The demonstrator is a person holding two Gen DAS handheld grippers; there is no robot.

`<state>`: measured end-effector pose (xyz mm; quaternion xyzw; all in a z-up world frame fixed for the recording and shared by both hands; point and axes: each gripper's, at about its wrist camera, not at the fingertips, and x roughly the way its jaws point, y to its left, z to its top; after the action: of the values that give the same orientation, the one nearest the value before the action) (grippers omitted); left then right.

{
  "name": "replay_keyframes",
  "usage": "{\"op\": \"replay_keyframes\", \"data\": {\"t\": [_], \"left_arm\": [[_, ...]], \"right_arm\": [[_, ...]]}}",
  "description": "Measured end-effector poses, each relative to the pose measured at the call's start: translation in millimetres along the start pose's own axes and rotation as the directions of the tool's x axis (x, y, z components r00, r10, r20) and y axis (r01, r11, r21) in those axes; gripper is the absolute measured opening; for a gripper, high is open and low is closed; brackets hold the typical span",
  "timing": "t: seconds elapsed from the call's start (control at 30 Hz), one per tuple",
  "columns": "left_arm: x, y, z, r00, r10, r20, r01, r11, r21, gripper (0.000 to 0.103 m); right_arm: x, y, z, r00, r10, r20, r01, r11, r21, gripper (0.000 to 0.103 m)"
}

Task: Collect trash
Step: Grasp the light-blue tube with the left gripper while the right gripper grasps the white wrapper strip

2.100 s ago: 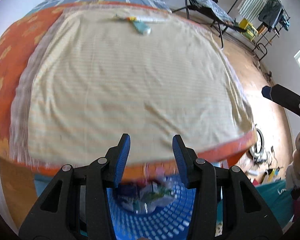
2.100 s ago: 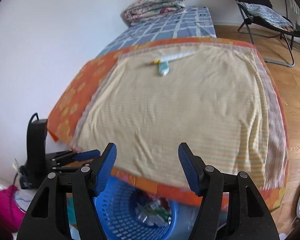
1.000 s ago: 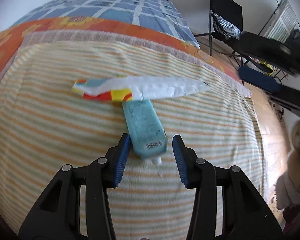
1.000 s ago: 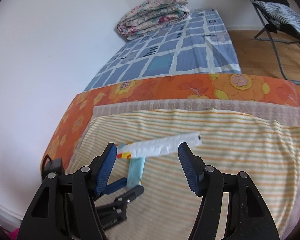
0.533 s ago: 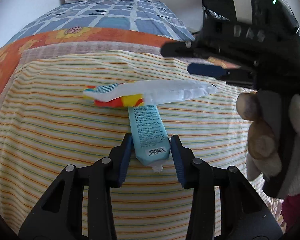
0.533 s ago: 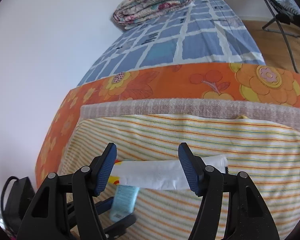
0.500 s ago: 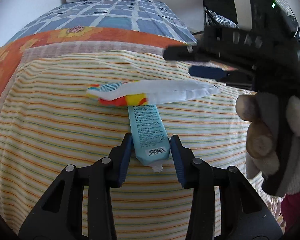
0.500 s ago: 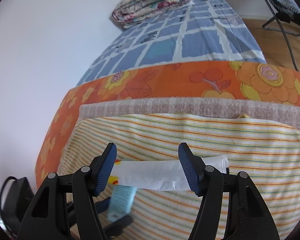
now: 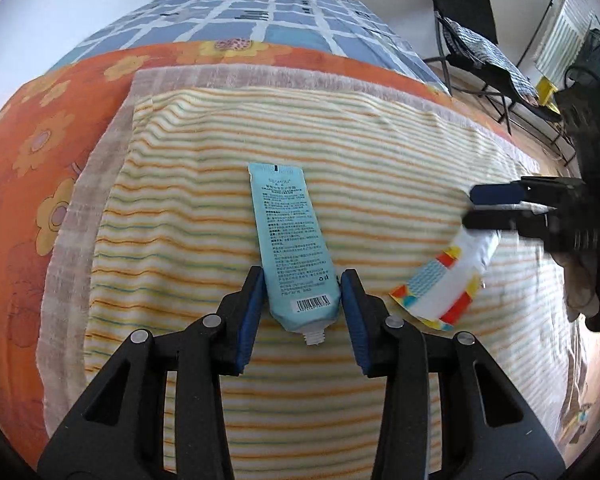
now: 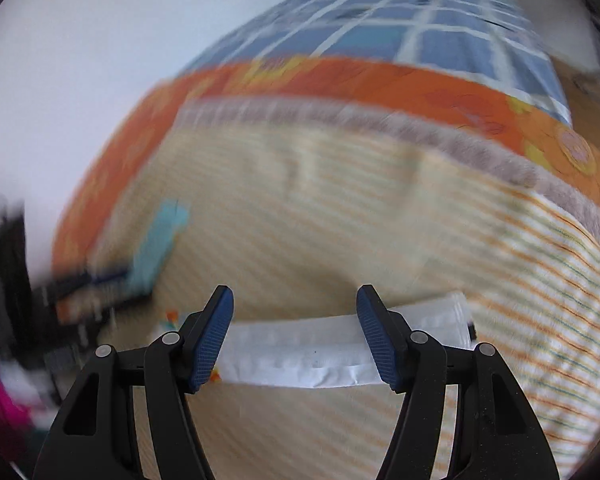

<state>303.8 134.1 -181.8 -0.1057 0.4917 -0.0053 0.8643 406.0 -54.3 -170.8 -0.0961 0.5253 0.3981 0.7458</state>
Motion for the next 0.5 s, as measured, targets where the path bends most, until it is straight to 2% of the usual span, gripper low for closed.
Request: {"op": "replay_keyframes", "data": {"t": [0.03,0.1,0.2,0.27,0.3,0.33,0.43,0.5], "left_arm": [[-0.5,0.6,0.4,1.000,-0.008,-0.005,0.008,1.000,0.007,0.040],[-2.4,1.3,2.2,1.000,-0.022,-0.011,0.022,1.000,0.001,0.040],[-2.8,4.3,8.6,0.999,-0.035,-0.013,0.034,0.999,-0.033,0.040],[-3.0,5.7,13.3,0.999,-0.043,-0.009,0.043,0.998,-0.046,0.042],[-1.5,6.2,16.8,0.999,-0.043,-0.012,0.043,0.998,-0.044,0.050],[0.7,6.9,19.7,0.999,-0.039,-0.018,0.038,0.998,-0.041,0.052],[9.7,10.9,26.6,0.999,-0.015,-0.036,0.013,0.998,-0.058,0.053],[13.0,12.1,31.0,0.999,-0.001,-0.034,-0.001,0.998,-0.058,0.053]], "right_arm": [[-2.8,7.9,-6.5,0.998,-0.063,-0.007,0.063,0.997,-0.039,0.063],[-11.4,11.0,-13.5,0.994,-0.109,0.017,0.110,0.994,-0.007,0.063],[-42.5,12.3,-32.3,0.984,-0.151,0.095,0.135,0.978,0.156,0.063],[-56.7,9.9,-45.9,0.987,-0.107,0.122,0.073,0.963,0.259,0.063],[-59.2,9.7,-52.4,0.990,-0.081,0.118,0.043,0.953,0.299,0.063],[-58.4,7.9,-62.0,0.994,-0.059,0.092,0.024,0.940,0.341,0.063],[-48.0,0.4,-75.4,0.998,-0.038,0.042,0.017,0.906,0.423,0.063],[-37.5,-9.1,-78.8,0.999,0.014,0.042,-0.033,0.867,0.498,0.063]]}}
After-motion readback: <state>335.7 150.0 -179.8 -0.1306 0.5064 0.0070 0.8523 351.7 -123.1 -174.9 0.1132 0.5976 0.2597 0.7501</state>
